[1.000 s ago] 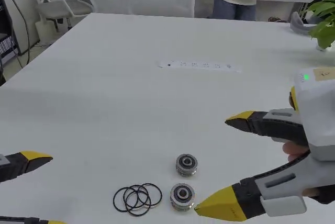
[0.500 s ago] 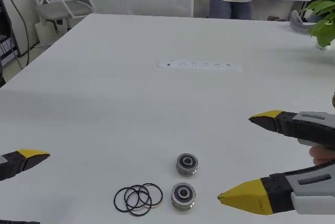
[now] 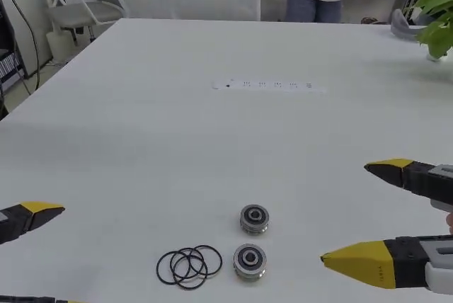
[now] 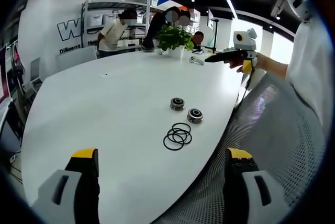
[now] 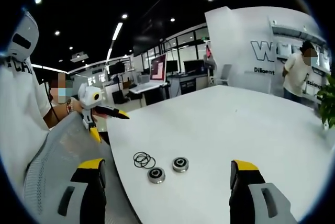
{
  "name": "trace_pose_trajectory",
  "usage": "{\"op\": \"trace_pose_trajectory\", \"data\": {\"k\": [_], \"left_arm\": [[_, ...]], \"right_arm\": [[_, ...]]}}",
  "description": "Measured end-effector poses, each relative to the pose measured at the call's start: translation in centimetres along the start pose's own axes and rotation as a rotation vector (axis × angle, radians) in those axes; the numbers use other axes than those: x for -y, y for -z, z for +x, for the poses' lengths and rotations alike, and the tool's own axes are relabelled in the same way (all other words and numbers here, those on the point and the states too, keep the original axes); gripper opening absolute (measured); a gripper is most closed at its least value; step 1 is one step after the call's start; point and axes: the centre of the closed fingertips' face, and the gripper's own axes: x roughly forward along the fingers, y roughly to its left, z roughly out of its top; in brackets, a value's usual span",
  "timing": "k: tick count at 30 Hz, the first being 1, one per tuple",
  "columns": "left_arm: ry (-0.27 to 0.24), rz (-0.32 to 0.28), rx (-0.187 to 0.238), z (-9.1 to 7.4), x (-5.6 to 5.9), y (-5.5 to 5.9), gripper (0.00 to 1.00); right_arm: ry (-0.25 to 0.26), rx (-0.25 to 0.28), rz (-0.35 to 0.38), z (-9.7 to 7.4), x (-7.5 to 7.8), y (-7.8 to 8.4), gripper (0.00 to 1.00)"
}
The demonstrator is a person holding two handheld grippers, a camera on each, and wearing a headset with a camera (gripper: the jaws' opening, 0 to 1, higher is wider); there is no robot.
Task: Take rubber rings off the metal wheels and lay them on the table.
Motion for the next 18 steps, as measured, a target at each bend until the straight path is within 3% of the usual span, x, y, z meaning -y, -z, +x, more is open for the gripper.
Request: {"op": "trace_pose_trajectory", "data": {"k": [10, 18], "left_arm": [[-0.013, -0.012, 0.001, -0.2, -0.4, 0.1, 0.99], [-0.021, -0.023, 0.001, -0.3, -0.6, 0.2, 0.99]], "right_arm": [[0.051, 0.005, 0.061, -0.6, 1.3, 1.7, 0.99], [0.067, -0.032, 0.097, -0.5, 1.7, 3.7, 0.99]]}}
